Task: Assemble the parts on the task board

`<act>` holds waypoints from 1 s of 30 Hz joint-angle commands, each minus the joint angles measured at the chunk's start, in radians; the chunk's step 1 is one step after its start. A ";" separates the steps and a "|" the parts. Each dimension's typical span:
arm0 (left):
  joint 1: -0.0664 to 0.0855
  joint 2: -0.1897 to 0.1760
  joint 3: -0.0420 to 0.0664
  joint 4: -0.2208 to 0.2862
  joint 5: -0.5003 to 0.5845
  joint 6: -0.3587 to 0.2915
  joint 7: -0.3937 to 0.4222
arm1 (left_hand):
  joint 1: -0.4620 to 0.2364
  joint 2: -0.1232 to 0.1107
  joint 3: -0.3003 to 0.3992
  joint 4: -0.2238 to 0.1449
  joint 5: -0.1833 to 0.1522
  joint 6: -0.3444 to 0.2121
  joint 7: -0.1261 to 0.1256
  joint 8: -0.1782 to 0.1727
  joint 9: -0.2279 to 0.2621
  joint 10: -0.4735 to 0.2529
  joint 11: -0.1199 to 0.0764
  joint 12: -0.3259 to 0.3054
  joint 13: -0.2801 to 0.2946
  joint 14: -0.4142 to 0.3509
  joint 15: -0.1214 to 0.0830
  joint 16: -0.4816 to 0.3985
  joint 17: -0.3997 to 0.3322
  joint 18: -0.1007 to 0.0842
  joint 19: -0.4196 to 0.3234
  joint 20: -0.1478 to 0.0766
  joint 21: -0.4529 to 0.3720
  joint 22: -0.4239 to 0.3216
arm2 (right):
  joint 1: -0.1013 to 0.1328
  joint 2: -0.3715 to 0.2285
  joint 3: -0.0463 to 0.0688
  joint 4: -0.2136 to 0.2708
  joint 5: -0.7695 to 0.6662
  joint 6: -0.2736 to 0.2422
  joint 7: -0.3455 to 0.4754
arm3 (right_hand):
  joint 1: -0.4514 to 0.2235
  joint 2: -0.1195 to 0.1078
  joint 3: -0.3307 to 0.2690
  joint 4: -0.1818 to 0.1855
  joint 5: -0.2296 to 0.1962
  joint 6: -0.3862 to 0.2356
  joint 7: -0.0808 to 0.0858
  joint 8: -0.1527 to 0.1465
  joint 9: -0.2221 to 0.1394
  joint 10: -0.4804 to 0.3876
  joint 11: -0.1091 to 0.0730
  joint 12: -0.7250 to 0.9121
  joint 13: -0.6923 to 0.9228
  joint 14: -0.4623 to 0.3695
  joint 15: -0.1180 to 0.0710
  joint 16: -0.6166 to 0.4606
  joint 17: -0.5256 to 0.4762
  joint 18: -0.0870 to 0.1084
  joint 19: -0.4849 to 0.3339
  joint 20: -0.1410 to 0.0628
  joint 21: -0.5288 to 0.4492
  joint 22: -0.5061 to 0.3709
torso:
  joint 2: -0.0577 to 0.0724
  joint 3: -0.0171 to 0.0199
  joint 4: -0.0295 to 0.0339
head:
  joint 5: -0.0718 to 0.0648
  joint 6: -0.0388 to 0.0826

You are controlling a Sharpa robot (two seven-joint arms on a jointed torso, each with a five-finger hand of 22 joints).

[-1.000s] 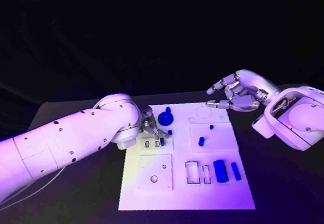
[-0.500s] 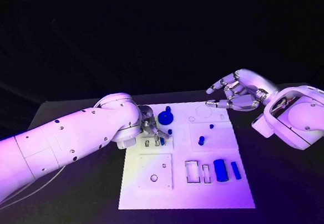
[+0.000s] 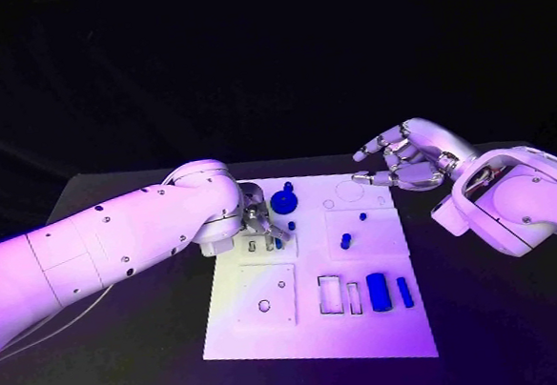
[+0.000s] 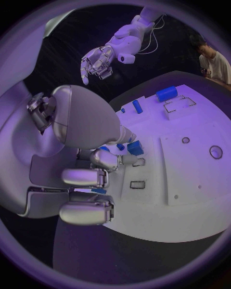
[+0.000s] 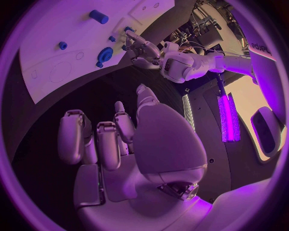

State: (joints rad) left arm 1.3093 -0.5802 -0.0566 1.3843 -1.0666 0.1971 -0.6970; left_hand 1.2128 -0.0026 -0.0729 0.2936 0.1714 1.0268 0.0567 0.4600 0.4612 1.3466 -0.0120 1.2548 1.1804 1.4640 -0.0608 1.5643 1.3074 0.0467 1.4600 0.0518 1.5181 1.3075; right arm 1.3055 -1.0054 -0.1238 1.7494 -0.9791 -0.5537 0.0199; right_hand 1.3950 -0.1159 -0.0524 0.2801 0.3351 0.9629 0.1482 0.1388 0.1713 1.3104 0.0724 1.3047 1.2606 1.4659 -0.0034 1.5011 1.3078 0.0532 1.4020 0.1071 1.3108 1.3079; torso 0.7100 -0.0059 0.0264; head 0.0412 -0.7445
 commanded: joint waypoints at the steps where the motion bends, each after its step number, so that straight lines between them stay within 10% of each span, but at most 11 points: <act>1: 0.000 0.003 0.000 0.000 0.015 0.013 -0.003 | 0.011 0.007 0.003 -0.003 -0.003 -0.009 0.001 0.005 0.005 0.004 0.001 0.002 0.001 0.107 -0.005 0.006 0.263 -0.019 0.021 0.004 0.007 0.139 | -0.001 0.001 0.000 -0.001 -0.003 0.013 0.000 | -0.006 0.007 -0.006 0.000 0.007 0.007 -0.002 0.007 0.000 0.001 -0.008 0.001 0.001 0.068 -0.004 -0.007 0.115 0.013 0.001 -0.005 -0.006 0.086 | 0.000 -0.0006 0.0002 | 0.000 0.000; 14: 0.000 0.003 0.000 0.003 0.043 -0.050 0.008 | 0.183 0.058 0.142 -0.028 0.005 -0.042 -0.010 0.010 0.051 -0.004 -0.010 -0.010 0.000 0.107 -0.015 0.006 0.263 -0.018 0.018 0.004 0.007 0.140 | -0.002 0.005 0.000 -0.005 -0.014 0.022 -0.008 | -0.001 0.012 -0.008 -0.002 0.029 0.006 -0.003 0.010 -0.001 0.001 -0.009 0.001 0.000 0.068 -0.005 -0.008 0.114 0.014 0.001 -0.007 -0.010 0.085 | 0.000 -0.0003 0.0002 | 0.000 -0.004; 22: -0.001 -0.011 0.000 0.009 0.118 -0.102 0.016 | 0.267 0.013 0.302 -0.045 0.007 -0.058 -0.006 0.016 0.082 -0.012 -0.009 -0.034 -0.017 0.107 -0.015 0.006 0.263 -0.018 0.017 0.003 0.006 0.140 | -0.003 0.006 0.000 -0.010 -0.021 0.028 -0.014 | 0.000 0.013 -0.012 -0.001 0.068 0.006 -0.004 0.015 -0.002 -0.001 -0.010 0.000 -0.002 0.068 -0.006 -0.010 0.113 0.014 0.001 -0.008 -0.014 0.084 | 0.000 -0.0001 0.0007 | 0.000 -0.006; 25: -0.001 -0.020 0.000 0.014 0.149 -0.115 0.015 | 0.250 -0.052 0.449 -0.028 0.004 -0.067 -0.002 0.034 0.124 -0.006 -0.009 -0.040 -0.020 0.107 -0.013 0.006 0.263 -0.018 0.017 0.002 0.006 0.141 | -0.004 0.007 0.000 -0.012 -0.022 0.028 -0.015 | 0.002 0.014 -0.013 -0.002 0.081 0.006 -0.004 0.017 -0.002 -0.001 -0.010 0.000 -0.003 0.068 -0.007 -0.010 0.113 0.014 0.001 -0.008 -0.015 0.084 | 0.000 0.0002 0.0010 | 0.001 -0.006; 30: -0.001 -0.041 0.001 0.033 0.185 -0.133 0.010 | 0.218 -0.087 0.538 -0.031 0.003 -0.071 -0.006 0.046 0.154 0.001 -0.006 -0.038 -0.015 0.107 -0.012 0.006 0.263 -0.018 0.018 0.002 0.007 0.144 | -0.006 0.008 -0.001 -0.014 -0.026 0.028 -0.015 | 0.004 0.014 -0.014 -0.002 0.089 0.005 -0.004 0.018 -0.003 -0.002 -0.011 -0.001 -0.004 0.068 -0.007 -0.010 0.113 0.014 0.001 -0.009 -0.016 0.084 | 0.000 0.0001 0.0019 | 0.003 -0.006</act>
State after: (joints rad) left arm 1.3084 -0.6177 -0.0561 1.4088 -0.9425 0.1016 -0.6926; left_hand 1.4365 -0.0769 0.3618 0.3565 0.1738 0.9566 0.0548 0.4887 0.5191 1.3391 -0.0190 1.2172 1.1674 1.4658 -0.0697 1.5643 1.3073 0.0469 1.4636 0.0554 1.5220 1.3074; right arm 1.3010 -0.9990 -0.1245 1.7363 -0.9873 -0.5408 0.0083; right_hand 1.3965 -0.1067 -0.0592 0.2789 0.4204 0.9629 0.1482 0.1505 0.1701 1.3067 0.0688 1.3047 1.2578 1.4665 -0.0040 1.4973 1.3076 0.0533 1.4020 0.1071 1.2990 1.3076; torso 0.7103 -0.0058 0.0275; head 0.0430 -0.7505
